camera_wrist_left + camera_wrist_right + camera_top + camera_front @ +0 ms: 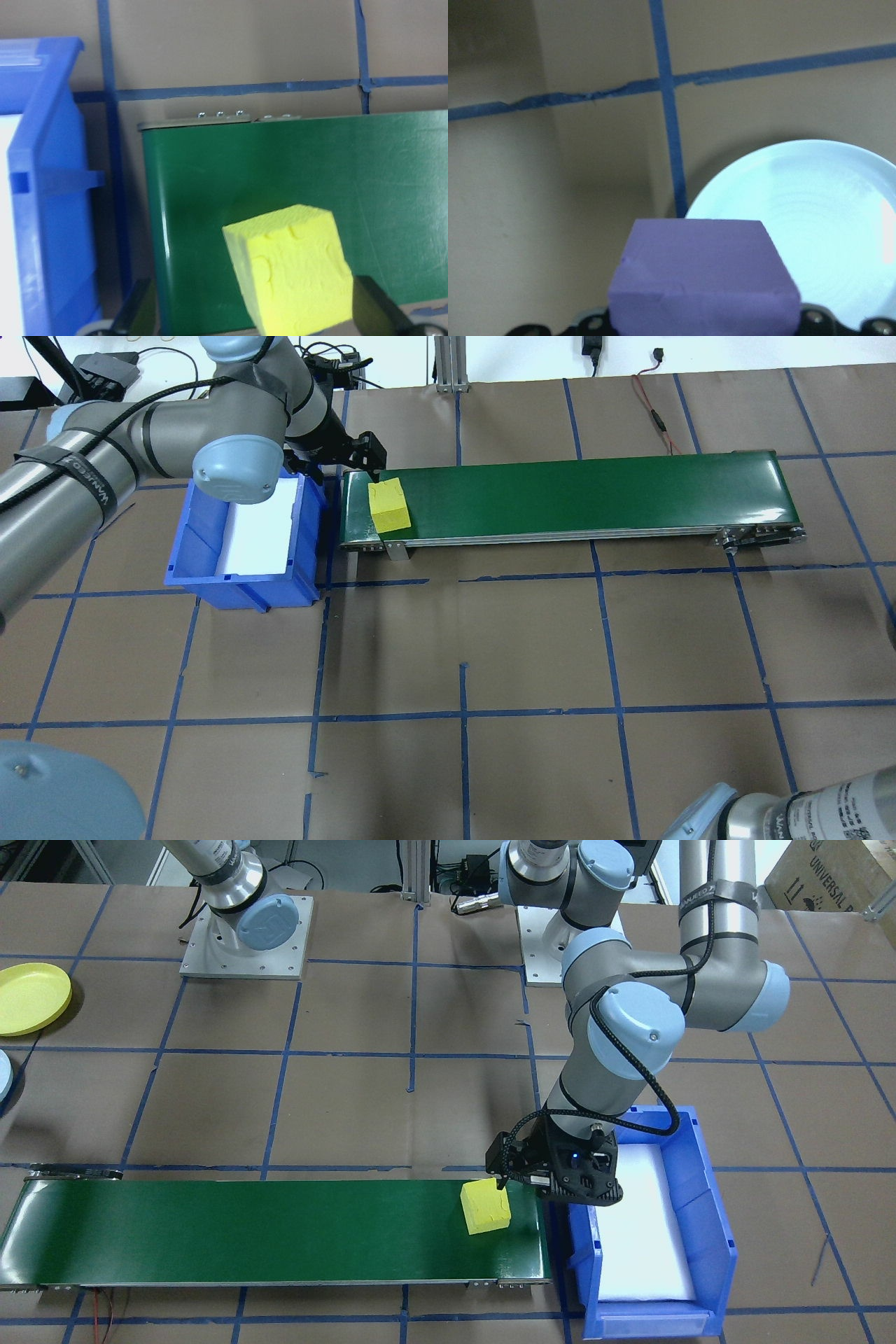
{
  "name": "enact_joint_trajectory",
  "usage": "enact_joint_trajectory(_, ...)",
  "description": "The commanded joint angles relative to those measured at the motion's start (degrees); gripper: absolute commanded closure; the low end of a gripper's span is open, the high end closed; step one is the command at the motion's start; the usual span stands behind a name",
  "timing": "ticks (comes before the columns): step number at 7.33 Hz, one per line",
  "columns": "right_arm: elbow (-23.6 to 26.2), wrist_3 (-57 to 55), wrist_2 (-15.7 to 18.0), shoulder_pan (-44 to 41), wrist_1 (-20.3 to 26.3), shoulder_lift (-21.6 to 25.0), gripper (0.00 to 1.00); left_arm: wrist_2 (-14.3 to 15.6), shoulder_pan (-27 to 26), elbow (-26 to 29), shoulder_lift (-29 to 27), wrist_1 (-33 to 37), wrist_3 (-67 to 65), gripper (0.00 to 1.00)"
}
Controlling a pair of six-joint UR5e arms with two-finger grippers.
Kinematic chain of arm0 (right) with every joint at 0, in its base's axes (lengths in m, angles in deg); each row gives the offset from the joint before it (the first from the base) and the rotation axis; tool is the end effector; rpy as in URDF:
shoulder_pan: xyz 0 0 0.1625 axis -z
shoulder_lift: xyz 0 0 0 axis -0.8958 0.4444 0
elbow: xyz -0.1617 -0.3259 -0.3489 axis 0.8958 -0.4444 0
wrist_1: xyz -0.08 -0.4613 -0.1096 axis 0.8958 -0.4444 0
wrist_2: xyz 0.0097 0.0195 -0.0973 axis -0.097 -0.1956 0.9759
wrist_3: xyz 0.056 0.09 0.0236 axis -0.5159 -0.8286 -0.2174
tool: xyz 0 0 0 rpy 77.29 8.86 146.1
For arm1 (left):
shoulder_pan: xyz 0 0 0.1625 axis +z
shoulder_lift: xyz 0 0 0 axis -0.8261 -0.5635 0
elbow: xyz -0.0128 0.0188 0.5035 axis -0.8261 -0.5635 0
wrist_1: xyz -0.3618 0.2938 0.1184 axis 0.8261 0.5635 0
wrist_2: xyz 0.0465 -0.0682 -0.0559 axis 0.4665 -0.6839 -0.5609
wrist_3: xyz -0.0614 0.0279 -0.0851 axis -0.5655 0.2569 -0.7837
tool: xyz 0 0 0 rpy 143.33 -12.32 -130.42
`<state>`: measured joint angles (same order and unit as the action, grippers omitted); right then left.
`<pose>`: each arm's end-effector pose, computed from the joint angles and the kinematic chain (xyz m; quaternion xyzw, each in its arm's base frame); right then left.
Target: Move block left to right into plate
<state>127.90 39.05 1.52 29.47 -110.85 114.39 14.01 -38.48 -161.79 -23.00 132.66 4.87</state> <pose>-0.4736 -0.4911 0.3094 0.0583 0.9967 0.0011 0.0570 -0.1949 -0.7131 0.3872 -0.0351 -0.9958 0.0717 0.0447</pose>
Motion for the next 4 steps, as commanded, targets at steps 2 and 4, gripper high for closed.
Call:
enact_joint_trajectory(2,5.27,2.6,3.69,4.6,-8.95,-1.85,0.8,1.1,3.03,0.1,11.06,15.7,1.73,0.0)
enact_joint_trajectory(4,5.1,3.66,2.21,4.61,-14.16,-4.06,0.4,1.19,3.92,-0.07,15.91,22.5,1.73,0.0)
